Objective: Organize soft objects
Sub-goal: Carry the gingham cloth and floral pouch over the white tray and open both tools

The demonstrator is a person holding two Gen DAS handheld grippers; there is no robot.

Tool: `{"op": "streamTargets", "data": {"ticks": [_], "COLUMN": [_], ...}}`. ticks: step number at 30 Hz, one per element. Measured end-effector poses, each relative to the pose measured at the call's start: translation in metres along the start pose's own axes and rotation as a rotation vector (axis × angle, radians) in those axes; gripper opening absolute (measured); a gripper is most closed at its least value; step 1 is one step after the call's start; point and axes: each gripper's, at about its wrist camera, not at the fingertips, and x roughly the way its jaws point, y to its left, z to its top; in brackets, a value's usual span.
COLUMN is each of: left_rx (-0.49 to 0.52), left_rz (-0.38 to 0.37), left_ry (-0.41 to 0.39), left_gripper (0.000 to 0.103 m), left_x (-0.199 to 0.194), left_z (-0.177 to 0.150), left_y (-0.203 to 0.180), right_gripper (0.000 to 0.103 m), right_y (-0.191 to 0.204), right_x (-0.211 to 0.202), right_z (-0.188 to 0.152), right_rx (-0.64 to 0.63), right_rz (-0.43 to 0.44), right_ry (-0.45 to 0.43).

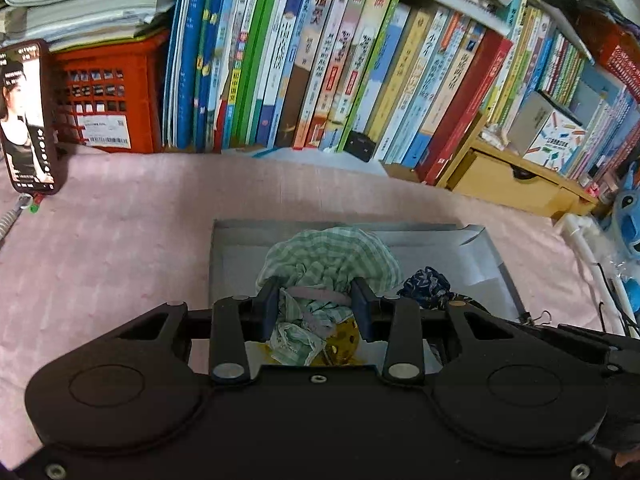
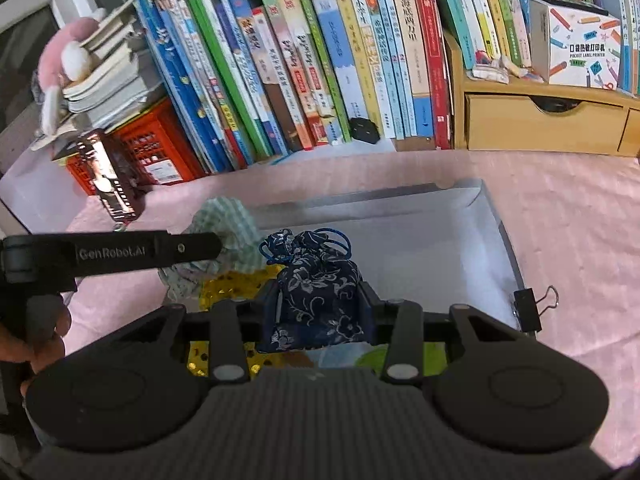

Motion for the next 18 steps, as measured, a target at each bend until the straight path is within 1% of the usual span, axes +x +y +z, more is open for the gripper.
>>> {"op": "streamTargets", "data": {"ticks": [6,9,14,18], "left_rx": [0.011,0.010,0.018,0.027], "left_rz": [0.019,0.019,0.016,0.018], "left_ry": [0.014,0.017,0.020,0.021], "left_gripper": [0.036,0.036,0.038,0.041], "left_x": [0.009,0.011,0.015,0.016], "left_z": [-0.002,-0.002,-0.003,-0.004], "left_y": [0.000,0.001,0.001,0.000], "right_gripper": [0.045,0.044,0.043,0.043], "right_y": [-0.002,-0.008,-0.019,-0.020], "right_x": [0.011,0.020,0.028,0.031], "right_z": [-0.002,-0.004,-0.008,-0.008], "right_rx": [-0.025,-0.001,0.049,0.052], "right_rz": [-0.055,-0.086,-0.077,-0.075], "right_ry": [0.023,0.058,0.098,0.112]}}
